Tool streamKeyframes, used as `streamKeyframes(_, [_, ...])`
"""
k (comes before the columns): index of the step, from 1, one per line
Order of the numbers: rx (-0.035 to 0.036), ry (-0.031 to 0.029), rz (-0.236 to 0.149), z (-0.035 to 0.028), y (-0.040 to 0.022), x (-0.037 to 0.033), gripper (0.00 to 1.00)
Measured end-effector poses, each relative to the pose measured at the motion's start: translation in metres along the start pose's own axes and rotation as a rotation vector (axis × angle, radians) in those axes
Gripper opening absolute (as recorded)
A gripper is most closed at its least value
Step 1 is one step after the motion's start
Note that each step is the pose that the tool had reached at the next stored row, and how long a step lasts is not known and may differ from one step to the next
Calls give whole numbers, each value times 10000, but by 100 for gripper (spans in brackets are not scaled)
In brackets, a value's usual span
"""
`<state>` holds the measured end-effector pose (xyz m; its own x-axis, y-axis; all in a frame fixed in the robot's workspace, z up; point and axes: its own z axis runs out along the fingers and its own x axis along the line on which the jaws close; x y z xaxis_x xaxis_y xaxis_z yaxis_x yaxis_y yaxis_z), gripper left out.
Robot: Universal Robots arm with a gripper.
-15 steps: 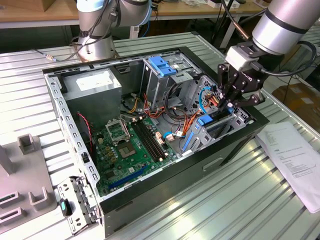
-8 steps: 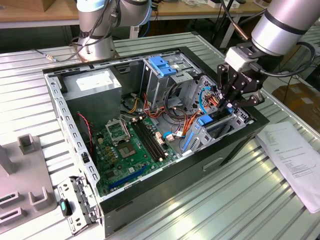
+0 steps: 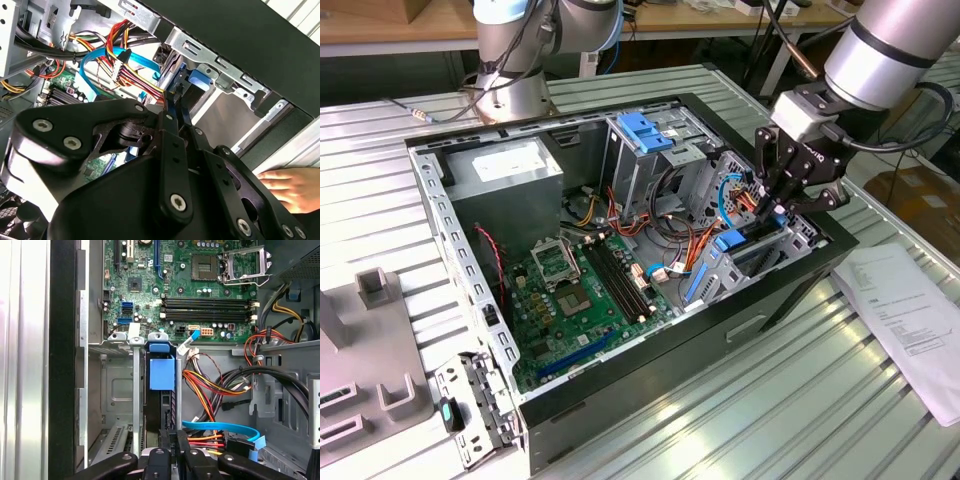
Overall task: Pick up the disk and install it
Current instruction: 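Insert the first disk wire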
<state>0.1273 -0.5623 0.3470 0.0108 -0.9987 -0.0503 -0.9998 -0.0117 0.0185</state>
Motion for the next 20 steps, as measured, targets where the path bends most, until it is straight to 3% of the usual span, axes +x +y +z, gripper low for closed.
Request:
streamKeyframes(8, [0,5,1,13,0,18,17])
streamKeyframes(9, [0,-34,-1,76,-1,27,17])
streamKeyframes(10, [1,-46,0,48,-1,26,18])
streamKeyframes(11, [0,-42,0,-28,-2,22,11])
streamKeyframes(20, [1,-42,0,-28,-3,22,11])
